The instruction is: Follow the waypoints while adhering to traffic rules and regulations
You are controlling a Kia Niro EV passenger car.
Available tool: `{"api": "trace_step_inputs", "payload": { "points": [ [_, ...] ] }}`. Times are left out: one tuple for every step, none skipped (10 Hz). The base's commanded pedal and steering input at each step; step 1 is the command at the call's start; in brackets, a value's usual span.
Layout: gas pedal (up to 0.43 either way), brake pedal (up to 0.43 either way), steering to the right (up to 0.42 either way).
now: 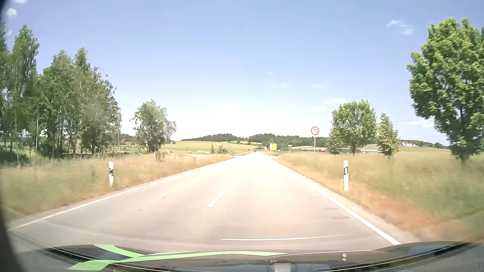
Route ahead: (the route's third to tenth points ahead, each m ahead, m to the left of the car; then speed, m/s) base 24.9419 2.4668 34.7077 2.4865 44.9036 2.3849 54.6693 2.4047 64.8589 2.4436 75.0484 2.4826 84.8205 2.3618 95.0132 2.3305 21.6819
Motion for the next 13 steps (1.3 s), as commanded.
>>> {"api": "trace_step_inputs", "payload": {
  "points": [
    [0.0, 0.018, 0.0],
    [0.0, 0.037, 0.002],
    [0.0, 0.061, 0.002],
    [0.0, 0.079, 0.002],
    [0.0, 0.104, 0.003],
    [0.0, 0.122, 0.005],
    [0.0, 0.128, 0.006],
    [0.0, 0.134, 0.006],
    [0.0, 0.128, 0.006],
    [0.0, 0.128, 0.006],
    [0.0, 0.122, 0.006],
    [0.0, 0.122, 0.005],
    [0.0, 0.116, 0.005]
  ]
}}
